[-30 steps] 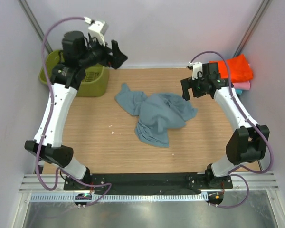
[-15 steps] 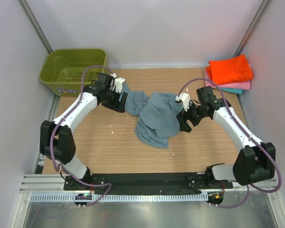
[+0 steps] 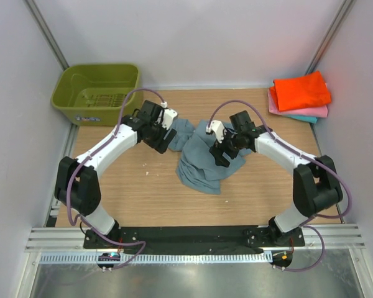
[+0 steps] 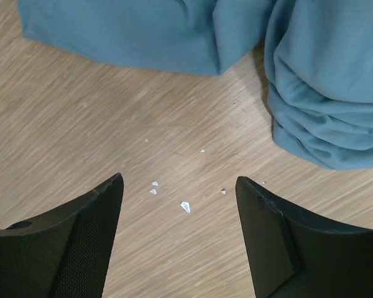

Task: Fold and stack the t-shirts
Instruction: Flatten the tshirt out

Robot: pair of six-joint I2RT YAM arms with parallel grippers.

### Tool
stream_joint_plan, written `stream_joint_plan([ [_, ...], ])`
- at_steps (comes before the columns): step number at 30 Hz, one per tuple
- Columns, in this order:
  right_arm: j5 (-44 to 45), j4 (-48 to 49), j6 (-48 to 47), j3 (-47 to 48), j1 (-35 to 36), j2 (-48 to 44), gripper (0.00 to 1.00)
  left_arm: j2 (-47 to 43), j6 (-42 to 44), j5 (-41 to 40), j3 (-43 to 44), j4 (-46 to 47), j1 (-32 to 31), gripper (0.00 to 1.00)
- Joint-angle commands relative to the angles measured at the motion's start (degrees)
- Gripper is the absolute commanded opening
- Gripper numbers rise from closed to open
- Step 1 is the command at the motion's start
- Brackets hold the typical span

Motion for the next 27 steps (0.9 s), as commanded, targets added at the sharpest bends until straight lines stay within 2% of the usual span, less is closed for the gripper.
stream_joint_plan([
  [1, 1.6, 3.4, 0.0, 5.8, 2.7, 2.7, 0.88, -1.8, -2.9, -1.4, -0.7, 3.4, 1.6, 0.74],
  [6, 3.3, 3.8, 4.5, 14.3, 3.6, 10.5, 0.89, -3.2, -3.8, -4.9, -2.4, 5.0, 2.6, 0.76],
  [12, 11.1, 5.2, 13.8, 25.9, 1.9, 15.8, 0.91, -4.6, -0.6, -8.7, -2.4, 4.8, 2.7, 0.77],
  [16, 7.1, 7.8, 23.8, 32.6, -3.2, 17.9, 0.93, -5.8, 0.0, -7.1, -0.9, 2.3, 2.7, 0.77],
  [22, 4.7, 4.9, 24.0, 46.5, -4.1, 28.4, 0.92, -3.7, -5.5, -3.4, 1.6, 1.2, 7.9, 0.77],
  [27, 5.5, -0.7, 24.0, 60.5, -4.2, 41.9, 0.90, -3.9, -5.4, -3.4, 2.3, 0.9, 8.2, 0.77],
])
